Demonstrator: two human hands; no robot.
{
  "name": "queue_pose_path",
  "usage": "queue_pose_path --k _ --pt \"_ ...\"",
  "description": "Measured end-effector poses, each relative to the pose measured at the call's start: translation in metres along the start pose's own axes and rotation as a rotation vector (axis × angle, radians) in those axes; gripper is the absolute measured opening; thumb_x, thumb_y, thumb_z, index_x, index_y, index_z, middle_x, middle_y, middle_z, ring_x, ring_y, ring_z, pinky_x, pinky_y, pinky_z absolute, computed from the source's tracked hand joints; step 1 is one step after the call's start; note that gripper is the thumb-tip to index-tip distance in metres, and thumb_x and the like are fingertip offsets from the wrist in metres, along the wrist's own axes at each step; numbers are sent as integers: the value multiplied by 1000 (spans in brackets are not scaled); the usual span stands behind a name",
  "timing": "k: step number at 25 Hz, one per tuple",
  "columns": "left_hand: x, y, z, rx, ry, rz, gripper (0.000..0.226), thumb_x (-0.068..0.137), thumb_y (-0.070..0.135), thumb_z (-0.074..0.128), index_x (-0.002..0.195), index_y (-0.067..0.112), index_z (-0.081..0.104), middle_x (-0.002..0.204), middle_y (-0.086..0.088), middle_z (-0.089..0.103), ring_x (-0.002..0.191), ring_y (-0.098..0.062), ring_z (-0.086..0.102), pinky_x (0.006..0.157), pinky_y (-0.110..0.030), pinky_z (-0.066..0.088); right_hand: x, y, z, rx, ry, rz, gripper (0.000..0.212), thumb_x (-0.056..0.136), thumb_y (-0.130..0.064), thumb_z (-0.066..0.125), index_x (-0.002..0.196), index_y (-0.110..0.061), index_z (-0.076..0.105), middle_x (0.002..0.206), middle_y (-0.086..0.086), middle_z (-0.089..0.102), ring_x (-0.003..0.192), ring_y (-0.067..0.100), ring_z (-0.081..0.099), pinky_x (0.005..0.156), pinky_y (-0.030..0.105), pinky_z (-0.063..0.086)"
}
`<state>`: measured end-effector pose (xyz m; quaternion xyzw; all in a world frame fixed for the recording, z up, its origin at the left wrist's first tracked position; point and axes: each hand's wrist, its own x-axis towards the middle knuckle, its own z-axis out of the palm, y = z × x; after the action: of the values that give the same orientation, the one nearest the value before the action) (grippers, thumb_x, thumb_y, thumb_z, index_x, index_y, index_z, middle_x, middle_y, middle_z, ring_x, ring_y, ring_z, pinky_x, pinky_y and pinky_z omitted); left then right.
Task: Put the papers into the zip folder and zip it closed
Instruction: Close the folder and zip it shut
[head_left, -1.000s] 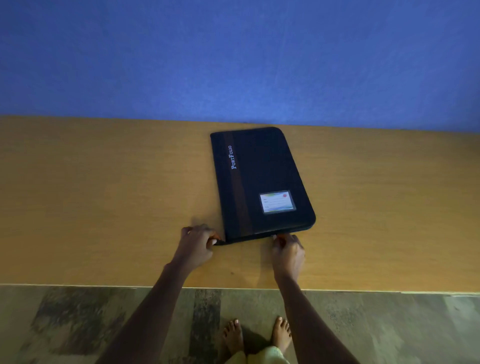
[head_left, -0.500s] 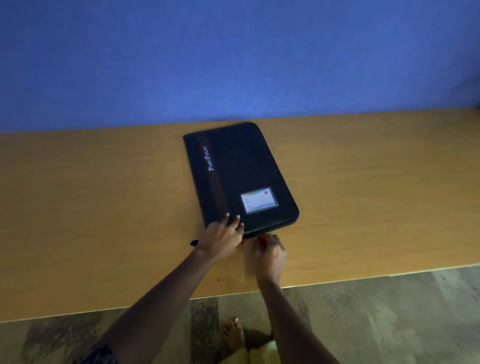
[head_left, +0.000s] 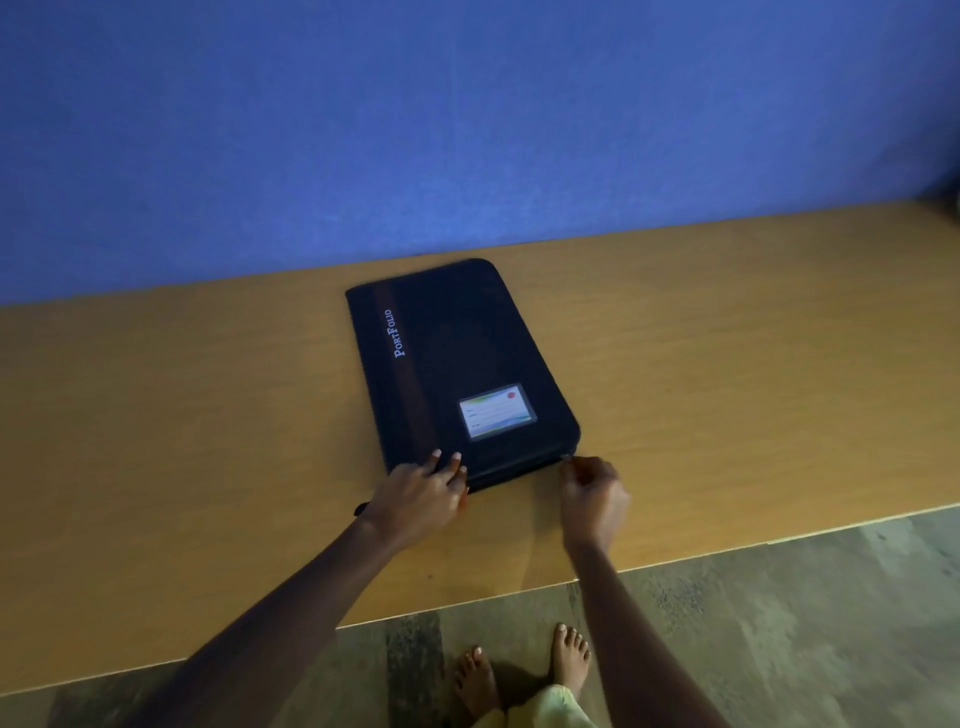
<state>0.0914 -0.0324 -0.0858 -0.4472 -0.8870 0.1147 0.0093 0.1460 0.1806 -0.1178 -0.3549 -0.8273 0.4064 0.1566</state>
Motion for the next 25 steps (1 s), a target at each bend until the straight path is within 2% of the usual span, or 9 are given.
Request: queue_pose_path --k 3,6,8,10,13,15,16,20,25 --pt "-7 1 10 -22 52 19 28 78 24 73 100 7 74 109 -14 72 91 -30 72 43 -33 54 31 6 -12 -117 -22 -73 12 82 -6 68 92 -1 74 88 14 71 68 26 63 61 24 44" --pt "-1 9 15 -53 26 35 22 83 29 67 95 13 75 108 -10 73 90 -27 73 50 -33 56 57 11 -12 -120 -97 -104 16 82 -4 66 96 -6 75 93 11 72 78 27 66 66 26 49" --pt "5 6 8 -141 73 -23 34 89 40 48 86 19 75 103 -4 74 83 -21 73 59 -31 56 71 18 -14 -114 -172 -167 16 82 -4 67 95 -8 74 94 9 72 79 27 67 70 32 55" --pt "26 4 -7 -242 156 -116 39 90 49 46 89 19 71 98 -1 70 81 -18 69 70 -32 55 79 25 -17 -130 -223 -250 18 78 -1 69 93 -9 74 92 9 72 79 26 68 71 32 54" --pt "93 10 -21 -367 198 -90 40 95 43 44 119 18 62 122 0 62 113 -19 58 97 -41 48 83 31 -21 -130 -267 -404 24 70 6 71 89 -10 74 86 8 71 77 27 68 69 32 54" --pt "145 9 -18 -388 184 -12 43 99 38 38 134 17 53 139 0 51 133 -19 43 113 -44 32 88 34 -21 -109 -298 -437 26 68 5 70 87 -12 75 84 5 68 78 26 65 70 26 50" --pt "165 6 -12 -372 173 13 43 100 38 35 134 17 52 141 -1 50 135 -19 39 117 -44 25 89 35 -21 -101 -315 -447 25 67 2 69 86 -13 75 84 4 67 79 25 62 70 22 47" --pt "209 -17 10 -314 158 61 36 101 38 34 101 14 61 105 -2 60 106 -19 55 118 -35 16 105 41 -19 -119 -421 -469 17 74 -14 66 87 -21 74 88 -1 65 87 15 52 70 26 47" --pt "217 -15 20 -360 170 97 29 100 33 37 95 15 59 98 -1 57 99 -17 52 117 -39 21 135 42 -10 -95 -421 -581 8 79 -22 68 85 -24 72 83 -2 64 84 13 49 69 25 44"
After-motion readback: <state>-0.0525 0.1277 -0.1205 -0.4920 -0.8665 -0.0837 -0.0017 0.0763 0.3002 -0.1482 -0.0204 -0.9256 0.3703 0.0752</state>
